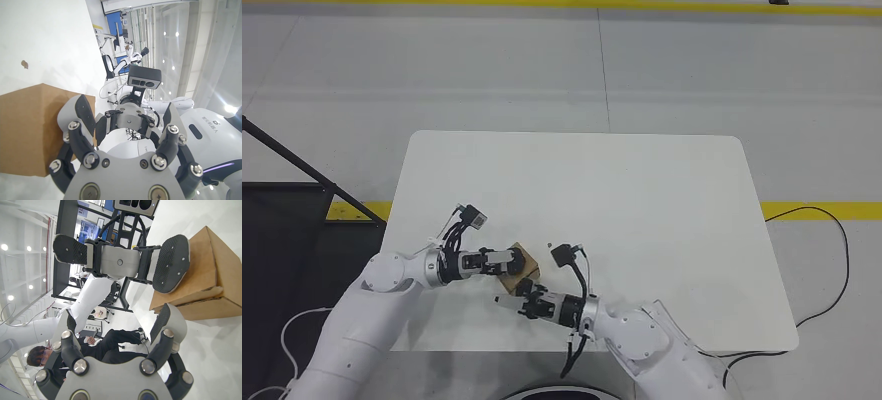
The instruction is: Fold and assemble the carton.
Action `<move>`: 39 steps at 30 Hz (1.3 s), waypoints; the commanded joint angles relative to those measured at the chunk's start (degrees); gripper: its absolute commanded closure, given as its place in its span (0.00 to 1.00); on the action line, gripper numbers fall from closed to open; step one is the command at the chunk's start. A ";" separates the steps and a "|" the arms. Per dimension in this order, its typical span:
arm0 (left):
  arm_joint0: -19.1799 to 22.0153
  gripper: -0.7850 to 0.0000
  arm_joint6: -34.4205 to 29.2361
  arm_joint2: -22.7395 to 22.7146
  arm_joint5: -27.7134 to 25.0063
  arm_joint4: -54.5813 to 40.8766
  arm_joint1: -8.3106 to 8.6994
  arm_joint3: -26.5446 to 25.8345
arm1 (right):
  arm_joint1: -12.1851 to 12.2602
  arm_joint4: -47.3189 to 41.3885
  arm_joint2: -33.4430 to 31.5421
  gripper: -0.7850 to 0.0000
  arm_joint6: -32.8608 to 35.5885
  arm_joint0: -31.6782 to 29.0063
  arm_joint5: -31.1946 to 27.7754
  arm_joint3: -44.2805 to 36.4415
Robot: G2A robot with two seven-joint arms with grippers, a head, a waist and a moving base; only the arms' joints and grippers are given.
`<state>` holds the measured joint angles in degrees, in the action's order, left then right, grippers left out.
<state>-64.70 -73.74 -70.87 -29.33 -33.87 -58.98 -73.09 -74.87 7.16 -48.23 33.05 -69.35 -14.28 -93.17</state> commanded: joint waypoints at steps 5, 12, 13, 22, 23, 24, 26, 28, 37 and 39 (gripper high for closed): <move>0.11 0.00 -0.05 -0.20 -0.16 -0.44 0.02 0.06 | 0.67 -0.28 -3.81 0.00 -3.90 -2.33 -1.88 -2.09; -0.19 0.00 0.03 -0.59 -0.18 -0.77 0.11 -0.70 | 1.73 -3.43 -9.15 0.00 -5.09 -6.19 -3.41 -4.47; -0.18 0.00 0.05 -0.57 -0.12 -0.78 0.10 -0.79 | 1.81 -3.61 -9.45 0.00 -4.82 -6.32 -3.38 -4.46; 0.16 0.00 0.29 -0.09 0.04 -0.56 -0.01 -0.45 | 1.14 -5.62 -7.59 0.00 -5.65 -4.13 -1.97 -2.67; 0.18 0.00 0.27 -0.09 0.03 -0.57 -0.01 -0.40 | 1.00 -5.91 -7.22 0.00 -5.90 -3.72 -1.89 -2.32; 0.20 0.00 0.23 -0.11 0.00 -0.59 0.00 -0.34 | 0.86 -6.06 -6.78 0.00 -5.94 -3.27 -1.72 -1.92; 0.21 0.00 0.22 -0.13 -0.03 -0.72 -0.01 -0.24 | 0.58 -6.15 -5.97 0.00 -6.20 -2.29 -1.36 -1.12; 0.23 0.00 0.18 -0.13 -0.05 -0.75 -0.01 -0.21 | 0.28 -6.49 -5.28 0.00 -6.65 -1.45 -0.99 -0.16; 0.34 0.00 -0.07 -0.11 -0.14 -0.95 -0.02 -0.01 | -0.62 -8.32 -3.66 0.00 -6.90 1.13 2.51 3.04; 0.35 0.00 -0.10 -0.10 -0.17 -0.97 -0.02 0.04 | -0.73 -8.43 -3.52 0.00 -6.94 1.30 2.85 3.35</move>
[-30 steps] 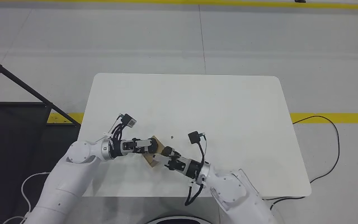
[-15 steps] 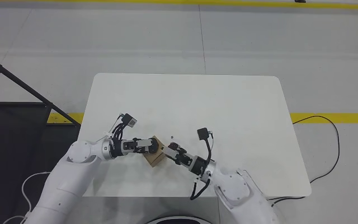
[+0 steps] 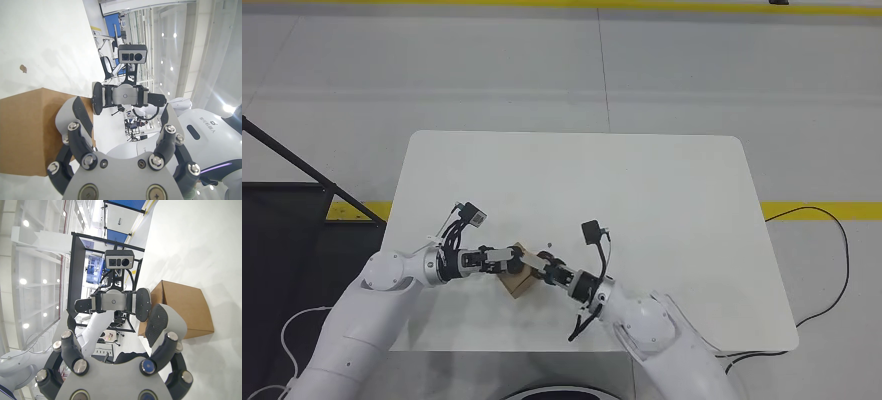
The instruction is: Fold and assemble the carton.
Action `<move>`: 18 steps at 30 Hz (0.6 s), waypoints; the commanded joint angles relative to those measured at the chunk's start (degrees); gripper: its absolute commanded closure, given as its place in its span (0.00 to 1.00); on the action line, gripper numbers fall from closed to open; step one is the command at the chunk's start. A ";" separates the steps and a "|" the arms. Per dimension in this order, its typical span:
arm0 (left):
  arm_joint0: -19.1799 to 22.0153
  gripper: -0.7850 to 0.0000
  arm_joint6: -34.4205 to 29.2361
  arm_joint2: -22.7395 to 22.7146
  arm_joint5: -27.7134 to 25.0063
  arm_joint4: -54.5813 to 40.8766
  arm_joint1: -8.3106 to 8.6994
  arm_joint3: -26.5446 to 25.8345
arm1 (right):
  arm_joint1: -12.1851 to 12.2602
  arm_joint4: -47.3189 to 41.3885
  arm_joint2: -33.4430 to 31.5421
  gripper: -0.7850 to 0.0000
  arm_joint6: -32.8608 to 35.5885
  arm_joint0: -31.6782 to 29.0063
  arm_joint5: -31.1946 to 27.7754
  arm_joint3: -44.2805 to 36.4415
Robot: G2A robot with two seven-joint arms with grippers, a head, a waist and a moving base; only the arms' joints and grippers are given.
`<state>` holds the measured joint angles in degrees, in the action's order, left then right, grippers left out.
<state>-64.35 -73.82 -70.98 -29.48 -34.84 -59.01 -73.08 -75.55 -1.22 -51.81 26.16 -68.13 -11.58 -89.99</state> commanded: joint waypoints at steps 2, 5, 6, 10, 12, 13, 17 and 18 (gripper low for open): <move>0.03 0.00 -0.01 0.04 -0.07 -0.01 -0.01 0.10 | -0.13 -0.18 0.07 0.00 -0.15 0.14 0.33 0.31; 0.07 0.00 -0.13 0.10 -0.16 -0.14 -0.03 0.18 | -0.20 -0.25 0.02 0.00 -0.06 0.16 0.46 0.38; 0.09 0.00 -0.15 0.11 -0.18 -0.16 -0.04 0.22 | -0.21 -0.18 -0.01 0.00 -0.08 0.15 0.55 0.39; 0.13 0.00 -0.19 0.16 -0.24 -0.19 -0.05 0.31 | -0.26 -0.01 -0.24 0.00 -0.46 -0.10 -0.03 -0.38; 0.14 0.00 -0.20 0.17 -0.26 -0.19 -0.06 0.33 | -0.24 0.17 -0.57 0.00 -1.31 -0.66 -1.31 -1.14; 0.15 0.00 -0.20 0.18 -0.26 -0.19 -0.06 0.34 | -0.20 0.13 -0.85 0.00 -1.67 -0.98 -2.05 -1.47; 0.13 0.00 -0.21 0.21 -0.18 -0.21 -0.07 0.36 | -0.07 0.66 -1.47 0.00 -1.95 -1.93 -3.34 -2.25; 0.14 0.00 -0.22 0.21 -0.14 -0.21 -0.07 0.35 | -0.05 0.91 -1.42 0.00 -1.52 -1.90 -2.55 -2.16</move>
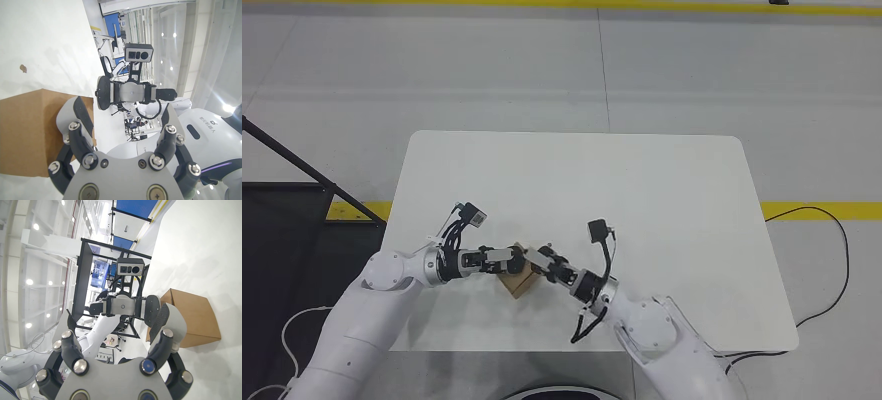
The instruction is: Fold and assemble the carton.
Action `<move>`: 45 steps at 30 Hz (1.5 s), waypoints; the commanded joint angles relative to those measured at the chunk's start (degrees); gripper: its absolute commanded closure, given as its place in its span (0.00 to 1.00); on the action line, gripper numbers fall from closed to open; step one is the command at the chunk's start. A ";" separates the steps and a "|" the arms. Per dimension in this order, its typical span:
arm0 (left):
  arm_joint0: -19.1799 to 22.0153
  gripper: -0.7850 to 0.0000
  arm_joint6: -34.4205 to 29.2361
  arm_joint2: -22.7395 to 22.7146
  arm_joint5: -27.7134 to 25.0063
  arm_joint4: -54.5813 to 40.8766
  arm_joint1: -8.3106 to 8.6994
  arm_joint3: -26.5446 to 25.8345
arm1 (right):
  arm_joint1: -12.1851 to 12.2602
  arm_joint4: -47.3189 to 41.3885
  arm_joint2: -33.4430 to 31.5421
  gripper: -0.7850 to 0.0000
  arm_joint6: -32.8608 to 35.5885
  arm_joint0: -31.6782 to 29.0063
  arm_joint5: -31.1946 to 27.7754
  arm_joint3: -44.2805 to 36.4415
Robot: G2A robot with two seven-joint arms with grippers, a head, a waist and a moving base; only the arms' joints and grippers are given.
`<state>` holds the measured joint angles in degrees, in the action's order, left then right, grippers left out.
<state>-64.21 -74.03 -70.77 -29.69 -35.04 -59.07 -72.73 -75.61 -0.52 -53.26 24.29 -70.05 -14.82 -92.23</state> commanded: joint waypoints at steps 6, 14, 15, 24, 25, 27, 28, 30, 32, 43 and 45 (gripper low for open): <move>-0.03 0.00 0.06 0.02 0.01 0.16 0.00 -0.22 | -0.17 0.61 0.48 0.00 1.57 0.93 5.10 0.37; -0.15 0.00 0.08 -0.06 0.05 0.18 0.03 -0.36 | 0.10 0.02 -1.36 0.00 0.91 -0.79 4.07 -0.78; -0.17 0.00 0.08 -0.07 0.05 0.18 0.03 -0.37 | 0.23 -0.07 -1.85 0.00 1.12 -1.25 3.98 -1.09; -0.10 0.00 0.14 0.16 0.10 0.14 -0.03 -0.33 | 0.71 -0.86 -3.29 0.00 3.77 -2.81 6.82 -2.14; -0.10 0.00 0.13 0.22 0.18 0.11 -0.04 -0.30 | 0.65 -1.15 -3.01 0.00 4.08 -2.63 6.84 -2.00; -0.04 0.00 0.10 0.28 0.20 0.23 -0.05 -0.27 | 0.52 -1.66 -2.55 0.00 4.74 -2.05 6.73 -1.49; -0.02 0.00 0.17 0.29 0.21 0.30 -0.05 -0.25 | 0.44 -1.69 -2.32 0.00 4.60 -1.80 6.74 -1.27; -0.02 0.00 0.23 0.32 0.21 0.35 -0.06 -0.26 | 0.27 -1.74 -1.79 0.00 4.44 -1.27 6.81 -0.89; 0.01 0.00 0.29 0.37 0.19 0.38 -0.08 -0.23 | 0.09 -1.88 -1.27 0.00 4.36 -0.71 6.97 -0.42; 0.35 0.00 0.30 0.87 0.29 0.38 -0.21 0.06 | -0.39 -1.96 -0.22 0.00 4.23 0.65 6.73 0.82; 0.40 0.00 0.36 0.94 0.24 0.35 -0.24 0.17 | -0.38 -1.87 -0.36 0.00 4.13 0.54 6.61 0.73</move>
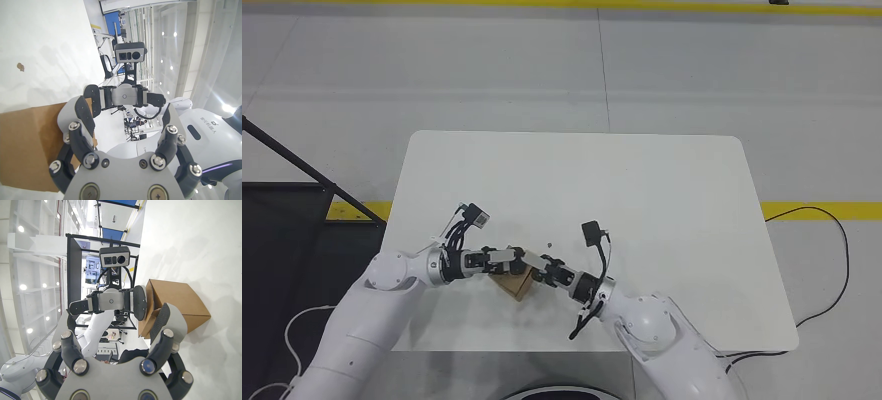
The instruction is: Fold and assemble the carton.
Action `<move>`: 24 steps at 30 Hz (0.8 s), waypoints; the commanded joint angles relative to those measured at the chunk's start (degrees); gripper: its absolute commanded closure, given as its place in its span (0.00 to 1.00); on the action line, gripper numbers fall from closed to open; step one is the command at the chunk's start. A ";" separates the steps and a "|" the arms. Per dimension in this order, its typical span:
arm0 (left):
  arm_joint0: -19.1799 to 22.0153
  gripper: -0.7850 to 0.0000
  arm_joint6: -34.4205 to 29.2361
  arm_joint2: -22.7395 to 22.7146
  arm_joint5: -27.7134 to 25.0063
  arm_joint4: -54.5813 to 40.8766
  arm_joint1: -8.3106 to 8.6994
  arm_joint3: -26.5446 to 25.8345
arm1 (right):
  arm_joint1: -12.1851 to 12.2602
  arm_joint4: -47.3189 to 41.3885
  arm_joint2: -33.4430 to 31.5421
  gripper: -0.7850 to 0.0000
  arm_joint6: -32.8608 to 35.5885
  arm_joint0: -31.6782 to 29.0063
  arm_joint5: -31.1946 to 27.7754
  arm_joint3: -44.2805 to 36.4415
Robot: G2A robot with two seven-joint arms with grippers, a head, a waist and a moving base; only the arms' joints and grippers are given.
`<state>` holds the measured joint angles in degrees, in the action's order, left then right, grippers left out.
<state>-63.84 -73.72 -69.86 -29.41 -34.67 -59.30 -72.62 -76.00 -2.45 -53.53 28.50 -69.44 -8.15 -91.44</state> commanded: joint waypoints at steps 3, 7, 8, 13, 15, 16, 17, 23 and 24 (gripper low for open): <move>0.10 0.00 0.05 0.10 0.03 -0.12 -0.04 0.22 | 0.06 0.19 -0.44 0.00 -0.25 -0.35 -0.26 -0.32; 0.27 0.00 0.01 0.14 0.01 -0.21 -0.07 0.70 | 0.16 0.14 -1.02 0.00 -0.62 -1.00 -1.06 -0.87; 0.32 0.00 0.01 0.18 -0.01 -0.19 -0.09 0.79 | 0.19 0.19 -1.16 0.00 -0.69 -1.15 -1.25 -0.97; 0.51 0.00 0.06 0.32 0.11 -0.24 -0.14 1.25 | 0.23 0.08 -1.66 0.00 -1.38 -1.79 -2.63 -1.50; 0.58 0.00 -0.02 0.38 0.12 -0.28 -0.17 1.45 | 0.23 0.01 -1.71 0.00 -1.41 -1.91 -3.14 -1.55; 0.63 0.00 -0.03 0.41 0.11 -0.27 -0.18 1.55 | 0.21 0.04 -1.66 0.00 -1.39 -1.90 -3.38 -1.61; 0.68 0.00 0.01 0.43 0.10 -0.22 -0.19 1.62 | 0.19 0.13 -1.56 0.00 -1.31 -1.87 -3.65 -1.59; 0.80 0.00 -0.13 0.53 0.00 -0.36 -0.24 1.76 | -0.12 -0.12 -0.71 0.00 -1.20 -0.93 -3.95 -0.74; 0.81 0.00 -0.14 0.53 0.01 -0.37 -0.25 1.77 | -0.20 -0.02 -0.42 0.00 -1.04 -0.61 -3.73 -0.49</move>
<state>-63.04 -73.85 -69.33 -29.41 -35.03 -59.54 -70.86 -76.12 -2.57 -54.25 27.27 -70.41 -12.13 -92.21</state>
